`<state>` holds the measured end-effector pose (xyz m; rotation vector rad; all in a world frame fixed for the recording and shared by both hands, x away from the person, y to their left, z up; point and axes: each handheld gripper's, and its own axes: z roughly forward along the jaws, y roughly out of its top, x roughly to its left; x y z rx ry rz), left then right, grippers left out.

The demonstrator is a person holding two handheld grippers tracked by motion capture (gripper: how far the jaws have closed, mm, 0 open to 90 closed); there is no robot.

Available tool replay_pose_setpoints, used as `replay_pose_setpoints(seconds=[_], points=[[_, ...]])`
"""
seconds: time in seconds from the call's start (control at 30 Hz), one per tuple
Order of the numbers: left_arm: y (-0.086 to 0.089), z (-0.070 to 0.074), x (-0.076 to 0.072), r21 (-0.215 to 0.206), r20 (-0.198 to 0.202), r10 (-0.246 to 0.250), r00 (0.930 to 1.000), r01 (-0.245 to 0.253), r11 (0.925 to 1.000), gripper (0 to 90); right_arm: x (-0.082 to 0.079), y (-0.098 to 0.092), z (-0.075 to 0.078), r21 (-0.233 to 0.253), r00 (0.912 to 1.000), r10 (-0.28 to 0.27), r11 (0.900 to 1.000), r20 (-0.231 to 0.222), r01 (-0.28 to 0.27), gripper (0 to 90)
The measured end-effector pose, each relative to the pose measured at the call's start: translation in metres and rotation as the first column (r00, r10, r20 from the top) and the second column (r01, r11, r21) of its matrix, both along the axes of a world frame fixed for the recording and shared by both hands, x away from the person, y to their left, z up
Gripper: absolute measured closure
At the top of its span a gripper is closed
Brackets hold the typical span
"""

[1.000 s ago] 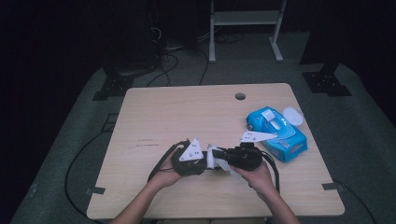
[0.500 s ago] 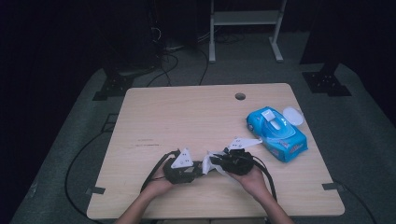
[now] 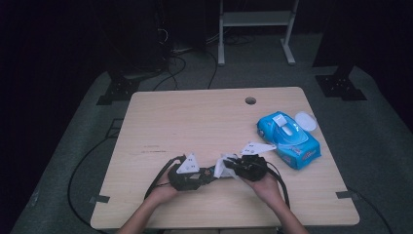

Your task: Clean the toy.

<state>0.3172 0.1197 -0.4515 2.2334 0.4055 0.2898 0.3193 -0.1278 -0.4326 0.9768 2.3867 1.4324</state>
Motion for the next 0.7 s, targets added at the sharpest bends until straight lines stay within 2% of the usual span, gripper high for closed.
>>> replay_pose_setpoints(seconds=[0.1, 0.13, 0.17, 0.2, 0.27, 0.37, 0.4, 0.5, 0.6, 0.7], points=[[-0.005, 0.001, 0.003, 0.020, -0.013, 0.003, 0.9999, -0.003, 0.9998, 57.3, -0.004, 0.015, 0.000, -0.014, 0.9985, 0.055, 0.998, 0.009, -0.055, 82.6], [-0.008, 0.001, 0.006, 0.036, -0.037, 0.014, 0.9992, -0.013, 0.9993, 51.3, -0.005, 0.017, 0.000, -0.020, 0.9982, 0.058, 0.998, 0.013, -0.058, 82.6], [-0.010, 0.001, 0.007, 0.051, -0.029, 0.028, 0.9992, -0.026, 0.9983, 45.0, -0.005, 0.017, 0.000, -0.023, 0.9981, 0.059, 0.998, 0.016, -0.059, 82.6], [-0.012, 0.001, 0.008, 0.056, -0.025, 0.024, 0.9994, -0.023, 0.9982, 44.2, -0.003, 0.014, 0.000, -0.020, 0.9983, 0.056, 0.998, 0.013, -0.056, 82.6], [-0.013, 0.002, 0.010, 0.045, -0.030, 0.020, 0.9993, -0.019, 0.9988, 44.4, -0.001, 0.007, 0.000, -0.015, 0.9994, 0.032, 0.999, 0.011, -0.032, 82.6], [-0.016, 0.003, 0.010, 0.050, -0.018, -0.005, 0.9998, 0.006, 0.9988, 55.8, 0.005, -0.011, 0.001, -0.005, 0.9995, -0.029, 1.000, 0.012, 0.029, 82.7], [-0.017, 0.003, 0.010, 0.056, -0.008, -0.006, 1.0000, 0.006, 0.9984, 59.9, 0.007, -0.017, 0.001, -0.007, 0.9987, -0.050, 0.999, 0.014, 0.050, 82.7], [-0.017, 0.004, 0.010, 0.057, 0.008, 0.016, 0.9998, -0.016, 0.9982, 63.8, 0.011, -0.031, 0.000, -0.005, 0.9941, -0.107, 0.994, 0.020, 0.107, 82.6], [-0.014, 0.005, 0.012, 0.048, -0.007, 0.013, 0.9999, -0.013, 0.9988, 64.4, 0.011, -0.033, -0.001, 0.001, 0.9933, -0.115, 0.993, 0.009, 0.115, 82.6], [-0.006, 0.006, 0.010, 0.056, -0.006, 0.008, 0.9999, -0.008, 0.9984, 64.5, 0.009, -0.021, -0.001, 0.006, 0.9965, -0.083, 0.997, 0.013, 0.083, 82.6]])
